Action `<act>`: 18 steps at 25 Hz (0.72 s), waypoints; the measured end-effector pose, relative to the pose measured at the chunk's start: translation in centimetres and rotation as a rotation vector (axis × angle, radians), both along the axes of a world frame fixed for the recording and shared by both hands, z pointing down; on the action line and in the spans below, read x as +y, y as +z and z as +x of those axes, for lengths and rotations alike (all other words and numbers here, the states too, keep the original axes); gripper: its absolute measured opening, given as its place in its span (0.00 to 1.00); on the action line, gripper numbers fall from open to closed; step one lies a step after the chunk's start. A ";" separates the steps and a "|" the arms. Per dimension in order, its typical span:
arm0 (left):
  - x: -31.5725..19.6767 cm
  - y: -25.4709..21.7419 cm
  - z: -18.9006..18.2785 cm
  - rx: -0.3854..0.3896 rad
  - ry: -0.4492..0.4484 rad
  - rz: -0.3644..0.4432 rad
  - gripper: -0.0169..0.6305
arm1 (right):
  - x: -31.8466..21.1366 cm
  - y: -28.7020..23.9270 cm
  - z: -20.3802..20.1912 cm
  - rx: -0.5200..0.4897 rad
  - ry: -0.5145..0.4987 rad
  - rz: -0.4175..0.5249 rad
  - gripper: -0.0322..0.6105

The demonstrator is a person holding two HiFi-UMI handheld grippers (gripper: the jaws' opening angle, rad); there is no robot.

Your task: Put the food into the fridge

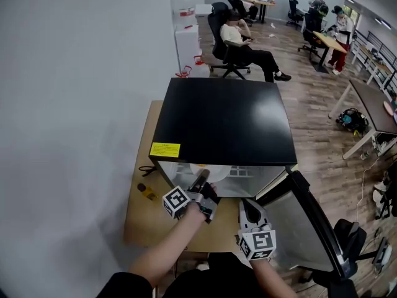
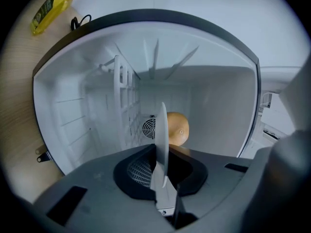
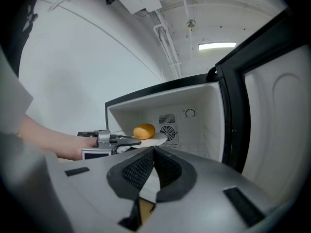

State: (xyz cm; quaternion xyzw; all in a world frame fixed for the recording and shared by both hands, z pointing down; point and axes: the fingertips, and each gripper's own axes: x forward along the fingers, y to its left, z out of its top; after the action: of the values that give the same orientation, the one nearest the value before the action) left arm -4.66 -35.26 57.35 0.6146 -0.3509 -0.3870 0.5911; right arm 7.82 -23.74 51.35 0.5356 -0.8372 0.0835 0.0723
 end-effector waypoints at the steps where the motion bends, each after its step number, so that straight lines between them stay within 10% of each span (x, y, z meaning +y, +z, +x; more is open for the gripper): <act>1: -0.3 0.0 0.1 -0.001 -0.003 -0.002 0.07 | -0.1 0.0 0.0 -0.003 -0.001 -0.002 0.14; 18: -2.0 1.9 1.4 0.015 -0.007 -0.082 0.07 | -0.3 0.5 0.3 -0.013 -0.023 -0.015 0.14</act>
State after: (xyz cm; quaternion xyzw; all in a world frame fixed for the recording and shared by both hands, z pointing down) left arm -3.26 -37.28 59.24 0.5858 -0.3643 -0.3790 0.6168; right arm 8.09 -24.07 51.88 0.5249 -0.8431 0.0925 0.0716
